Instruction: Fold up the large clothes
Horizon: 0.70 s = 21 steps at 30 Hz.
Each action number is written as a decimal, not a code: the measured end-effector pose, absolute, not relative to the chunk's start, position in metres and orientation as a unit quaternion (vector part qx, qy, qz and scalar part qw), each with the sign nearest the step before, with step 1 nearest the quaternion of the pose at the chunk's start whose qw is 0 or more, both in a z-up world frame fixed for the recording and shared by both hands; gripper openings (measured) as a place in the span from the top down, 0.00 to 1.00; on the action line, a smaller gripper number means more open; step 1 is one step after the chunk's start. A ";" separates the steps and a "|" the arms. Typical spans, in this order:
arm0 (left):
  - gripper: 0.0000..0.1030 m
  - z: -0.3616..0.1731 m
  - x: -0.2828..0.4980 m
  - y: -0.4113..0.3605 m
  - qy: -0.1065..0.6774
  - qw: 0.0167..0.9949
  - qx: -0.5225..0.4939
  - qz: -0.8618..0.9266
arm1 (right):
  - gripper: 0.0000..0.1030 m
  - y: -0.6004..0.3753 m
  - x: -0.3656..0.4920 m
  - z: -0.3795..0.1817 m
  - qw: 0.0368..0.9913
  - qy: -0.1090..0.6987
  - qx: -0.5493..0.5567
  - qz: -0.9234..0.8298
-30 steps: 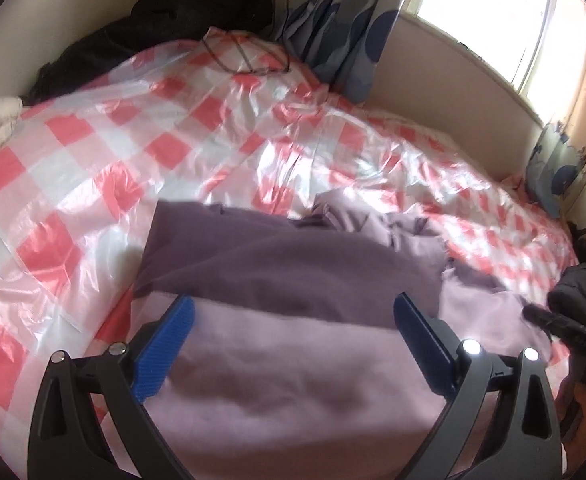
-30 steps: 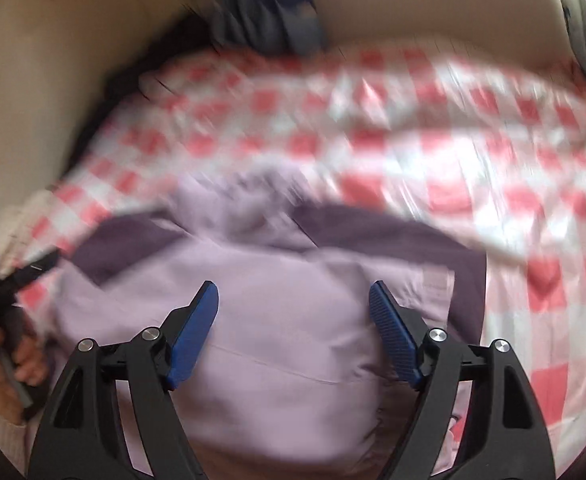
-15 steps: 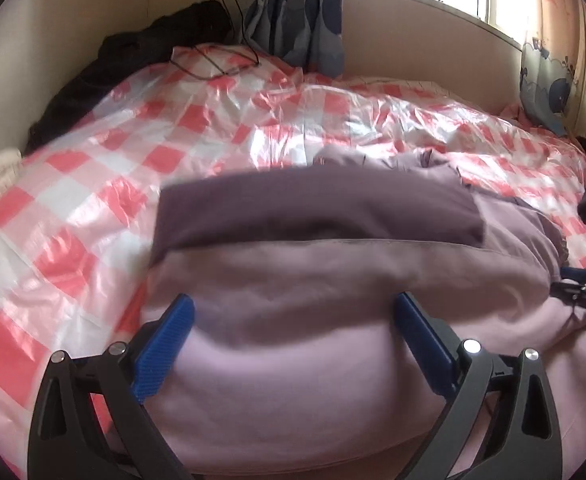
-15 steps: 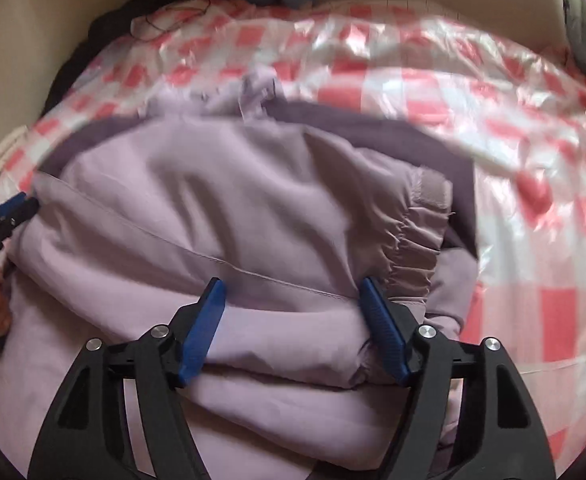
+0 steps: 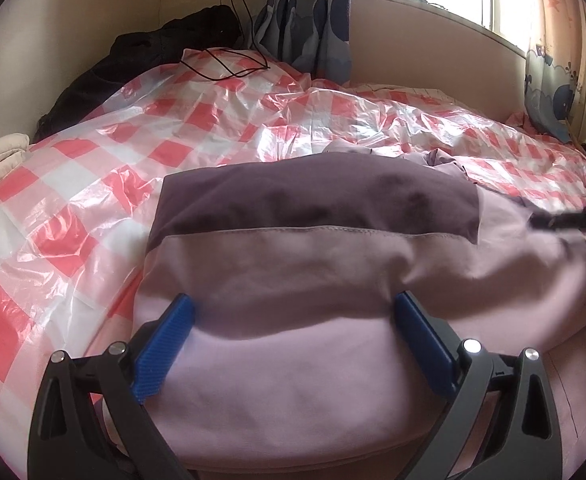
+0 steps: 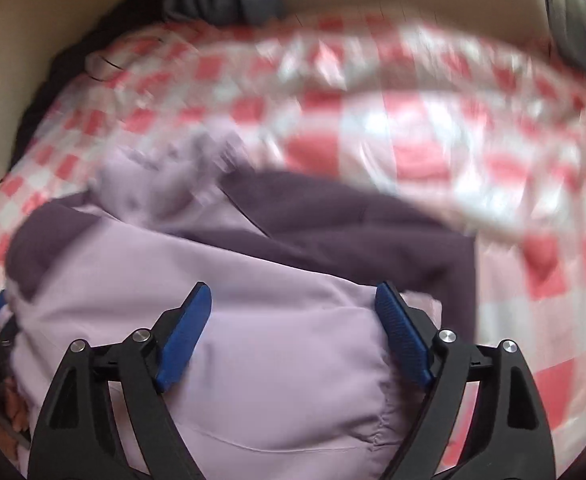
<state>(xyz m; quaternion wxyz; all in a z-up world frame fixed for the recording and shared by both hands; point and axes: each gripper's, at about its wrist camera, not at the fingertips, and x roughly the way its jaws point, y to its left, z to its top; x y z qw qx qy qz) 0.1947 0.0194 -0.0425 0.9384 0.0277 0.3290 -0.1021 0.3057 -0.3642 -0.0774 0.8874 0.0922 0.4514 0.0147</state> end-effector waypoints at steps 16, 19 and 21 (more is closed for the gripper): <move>0.07 -0.049 0.193 0.015 0.319 0.942 0.042 -0.098 | 0.06 -0.379 0.245 -0.101 0.897 0.427 0.107 0.038; 0.07 -0.052 0.197 0.018 0.329 0.939 0.034 -0.099 | 0.06 -0.368 0.250 -0.093 0.893 0.442 0.078 0.023; 0.07 -0.051 0.196 0.022 0.330 0.938 0.026 -0.102 | 0.06 -0.375 0.240 -0.083 0.887 0.450 0.102 0.029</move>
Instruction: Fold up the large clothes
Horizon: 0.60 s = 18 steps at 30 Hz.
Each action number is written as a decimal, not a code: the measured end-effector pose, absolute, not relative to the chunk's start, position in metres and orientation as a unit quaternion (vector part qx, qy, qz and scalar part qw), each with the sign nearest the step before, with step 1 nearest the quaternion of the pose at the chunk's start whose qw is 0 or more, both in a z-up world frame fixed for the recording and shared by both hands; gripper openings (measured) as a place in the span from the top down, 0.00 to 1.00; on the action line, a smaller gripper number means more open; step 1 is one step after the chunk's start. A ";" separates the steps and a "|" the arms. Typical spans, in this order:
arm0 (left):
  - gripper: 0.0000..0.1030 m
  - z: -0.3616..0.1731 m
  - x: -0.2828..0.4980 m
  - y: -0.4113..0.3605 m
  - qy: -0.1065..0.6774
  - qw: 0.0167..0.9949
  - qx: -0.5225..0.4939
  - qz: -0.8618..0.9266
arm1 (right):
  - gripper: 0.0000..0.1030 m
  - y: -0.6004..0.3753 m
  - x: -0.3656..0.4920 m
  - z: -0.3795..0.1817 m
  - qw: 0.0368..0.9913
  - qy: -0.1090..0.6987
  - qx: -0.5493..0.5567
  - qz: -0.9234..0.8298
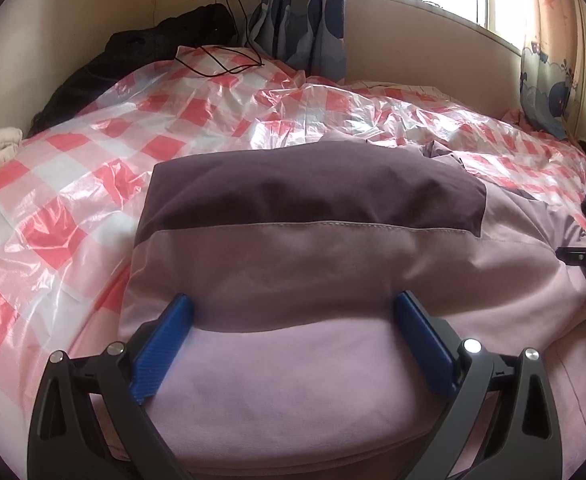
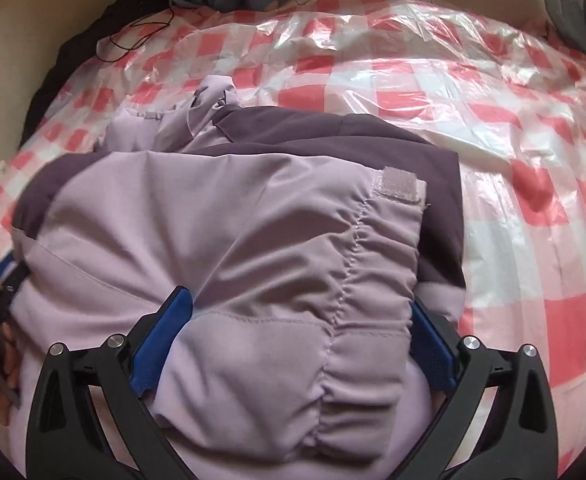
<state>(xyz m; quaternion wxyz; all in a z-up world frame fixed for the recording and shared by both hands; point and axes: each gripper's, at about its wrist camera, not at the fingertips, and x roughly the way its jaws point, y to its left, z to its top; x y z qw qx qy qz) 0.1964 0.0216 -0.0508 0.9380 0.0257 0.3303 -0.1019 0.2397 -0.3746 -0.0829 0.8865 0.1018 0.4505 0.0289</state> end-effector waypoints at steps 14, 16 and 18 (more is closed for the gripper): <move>0.07 -0.008 0.020 0.164 0.418 0.900 -0.085 -0.091 | 0.06 -0.434 -0.038 -0.065 0.817 0.518 0.244 0.068; 0.07 -0.012 -0.011 0.193 0.434 0.889 -0.119 -0.077 | 0.06 -0.444 -0.068 -0.071 0.805 0.518 0.278 0.074; 0.07 -0.019 -0.036 0.213 0.449 0.879 -0.145 -0.071 | 0.06 -0.450 -0.094 -0.075 0.797 0.512 0.309 0.082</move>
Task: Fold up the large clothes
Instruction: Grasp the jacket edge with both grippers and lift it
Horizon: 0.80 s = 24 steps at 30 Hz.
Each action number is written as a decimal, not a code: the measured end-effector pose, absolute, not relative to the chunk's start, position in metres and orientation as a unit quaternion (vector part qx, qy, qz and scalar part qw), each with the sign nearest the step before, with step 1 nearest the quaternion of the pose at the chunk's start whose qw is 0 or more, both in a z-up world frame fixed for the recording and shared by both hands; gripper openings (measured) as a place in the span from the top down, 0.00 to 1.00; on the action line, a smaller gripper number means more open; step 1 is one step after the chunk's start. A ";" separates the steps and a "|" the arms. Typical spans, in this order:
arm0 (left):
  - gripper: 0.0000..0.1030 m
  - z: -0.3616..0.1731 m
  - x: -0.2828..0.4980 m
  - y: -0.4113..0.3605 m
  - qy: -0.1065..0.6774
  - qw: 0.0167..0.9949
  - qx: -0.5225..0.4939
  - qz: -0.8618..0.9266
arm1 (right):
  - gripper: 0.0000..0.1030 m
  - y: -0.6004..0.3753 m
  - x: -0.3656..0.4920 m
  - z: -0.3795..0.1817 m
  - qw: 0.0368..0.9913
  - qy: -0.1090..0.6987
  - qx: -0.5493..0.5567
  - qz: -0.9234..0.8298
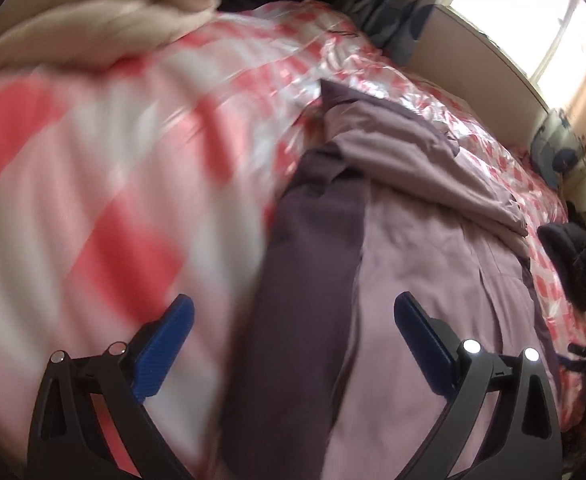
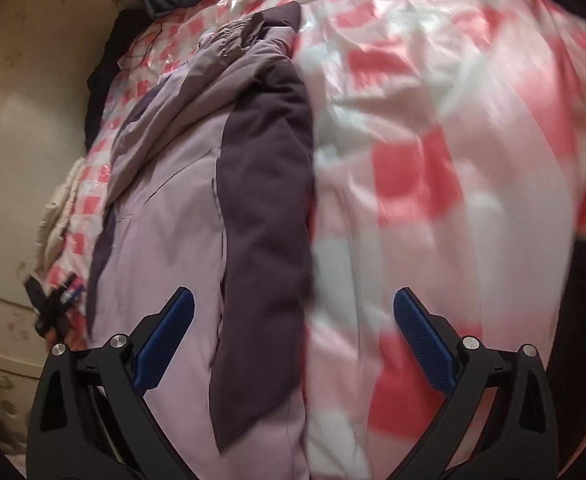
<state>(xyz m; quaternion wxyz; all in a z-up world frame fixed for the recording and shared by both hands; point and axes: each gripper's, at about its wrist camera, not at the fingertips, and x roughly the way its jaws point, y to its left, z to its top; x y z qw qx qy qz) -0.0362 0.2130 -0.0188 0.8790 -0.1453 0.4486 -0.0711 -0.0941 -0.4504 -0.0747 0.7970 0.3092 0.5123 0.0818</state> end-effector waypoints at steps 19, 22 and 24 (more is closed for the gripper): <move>0.07 -0.059 -0.133 0.239 0.542 0.755 -0.313 -0.193 | 0.06 -0.401 -0.163 -0.096 0.677 0.583 0.399 0.206; 0.07 -0.070 -0.126 0.236 0.587 0.737 -0.297 -0.159 | 0.06 -0.395 -0.165 -0.099 0.683 0.588 0.385 0.198; 0.07 -0.074 -0.127 0.234 0.599 0.730 -0.295 -0.147 | 0.06 -0.391 -0.168 -0.093 0.693 0.579 0.379 0.203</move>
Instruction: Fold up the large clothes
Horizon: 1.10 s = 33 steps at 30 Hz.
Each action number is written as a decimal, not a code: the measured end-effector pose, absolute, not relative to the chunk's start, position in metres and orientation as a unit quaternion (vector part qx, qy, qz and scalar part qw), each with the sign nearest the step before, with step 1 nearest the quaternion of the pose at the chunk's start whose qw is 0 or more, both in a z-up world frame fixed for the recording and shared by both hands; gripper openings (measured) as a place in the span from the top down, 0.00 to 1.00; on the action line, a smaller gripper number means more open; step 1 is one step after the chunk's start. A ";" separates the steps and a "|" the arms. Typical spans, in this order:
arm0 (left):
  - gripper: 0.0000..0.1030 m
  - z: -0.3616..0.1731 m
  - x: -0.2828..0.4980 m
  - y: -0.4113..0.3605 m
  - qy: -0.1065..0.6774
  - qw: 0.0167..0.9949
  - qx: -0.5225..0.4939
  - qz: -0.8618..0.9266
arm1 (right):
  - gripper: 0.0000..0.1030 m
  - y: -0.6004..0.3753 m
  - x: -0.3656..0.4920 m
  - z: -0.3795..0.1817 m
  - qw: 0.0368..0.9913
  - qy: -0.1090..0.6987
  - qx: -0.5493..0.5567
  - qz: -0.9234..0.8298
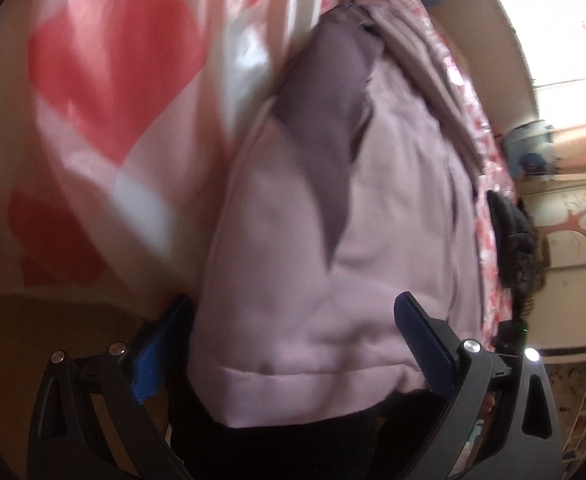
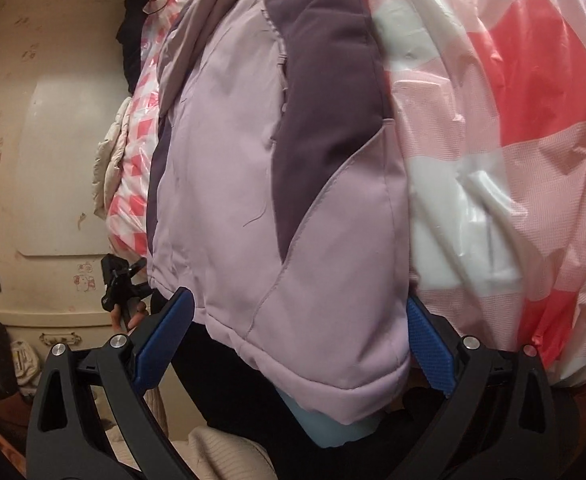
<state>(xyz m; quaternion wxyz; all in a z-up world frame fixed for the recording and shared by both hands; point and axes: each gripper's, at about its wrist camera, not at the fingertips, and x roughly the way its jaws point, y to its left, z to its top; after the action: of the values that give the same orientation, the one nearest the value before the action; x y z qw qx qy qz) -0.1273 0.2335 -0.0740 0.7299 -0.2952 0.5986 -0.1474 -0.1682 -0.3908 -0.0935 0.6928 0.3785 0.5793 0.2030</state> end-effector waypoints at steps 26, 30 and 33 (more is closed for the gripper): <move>0.86 0.098 -0.212 0.195 0.503 0.758 -0.239 -0.340 | 0.74 -0.414 -0.278 0.081 0.809 0.303 0.412 0.289; 0.67 0.063 -0.254 0.213 0.581 0.744 -0.088 -0.318 | 0.54 -0.437 -0.343 0.039 0.782 0.422 0.379 0.260; 0.65 0.038 -0.238 0.258 0.610 0.758 -0.100 -0.207 | 0.37 -0.476 -0.351 0.020 0.788 0.439 0.395 0.174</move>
<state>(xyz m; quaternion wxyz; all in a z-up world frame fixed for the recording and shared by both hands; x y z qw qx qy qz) -0.2383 0.2580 0.0382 0.7579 -0.1000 0.6104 -0.2072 -0.3511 -0.4759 0.0204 0.7881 0.3949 0.4392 0.1735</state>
